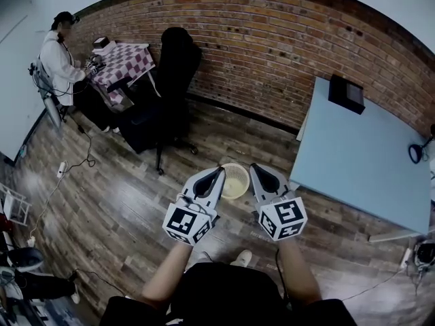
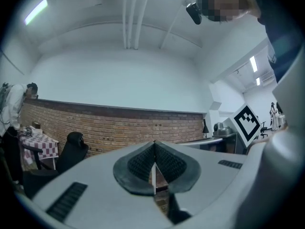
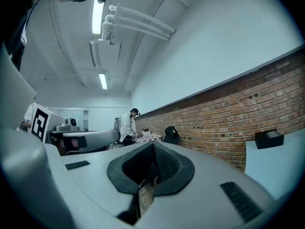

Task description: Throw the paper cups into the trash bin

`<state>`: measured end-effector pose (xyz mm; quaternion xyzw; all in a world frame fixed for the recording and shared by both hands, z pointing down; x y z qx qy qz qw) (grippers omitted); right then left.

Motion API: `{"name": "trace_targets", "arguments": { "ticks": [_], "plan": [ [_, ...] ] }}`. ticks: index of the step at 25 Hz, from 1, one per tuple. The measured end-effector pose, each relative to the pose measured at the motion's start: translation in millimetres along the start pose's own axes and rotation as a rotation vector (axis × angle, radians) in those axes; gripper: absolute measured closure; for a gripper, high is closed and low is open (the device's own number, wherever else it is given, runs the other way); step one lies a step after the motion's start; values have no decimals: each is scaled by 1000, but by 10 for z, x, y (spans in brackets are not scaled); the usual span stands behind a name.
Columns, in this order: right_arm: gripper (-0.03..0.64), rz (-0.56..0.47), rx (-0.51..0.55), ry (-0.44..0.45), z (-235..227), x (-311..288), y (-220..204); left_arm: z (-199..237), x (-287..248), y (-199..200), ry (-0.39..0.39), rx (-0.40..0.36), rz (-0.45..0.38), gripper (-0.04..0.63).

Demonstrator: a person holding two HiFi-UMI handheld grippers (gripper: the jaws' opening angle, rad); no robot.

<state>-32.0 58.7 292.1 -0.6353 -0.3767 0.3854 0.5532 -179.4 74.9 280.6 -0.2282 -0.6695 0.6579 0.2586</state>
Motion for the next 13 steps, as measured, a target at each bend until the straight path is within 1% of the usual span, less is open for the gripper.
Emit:
{"name": "trace_targets", "arguments": {
  "ticks": [3,7,13],
  "plan": [
    [614,4,5,-15,134,-31,11,95,112,37,-11,17,-20,586],
    [614,10,6,-29,350,-54,-1,198,300,73,-21,16,-27,586],
    [614,17,6,-27,706,-100,-21,378,584,111,-24,19,-35,586]
  ]
}}
Point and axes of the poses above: the fingertips, and each gripper's own axes: x backward along the fingers, z to its left, y out of its top, the point moved 6 cm from there along x, backward along the fingers, and after that the axes turned 10 degrees about -y, right-handed, at the moved point
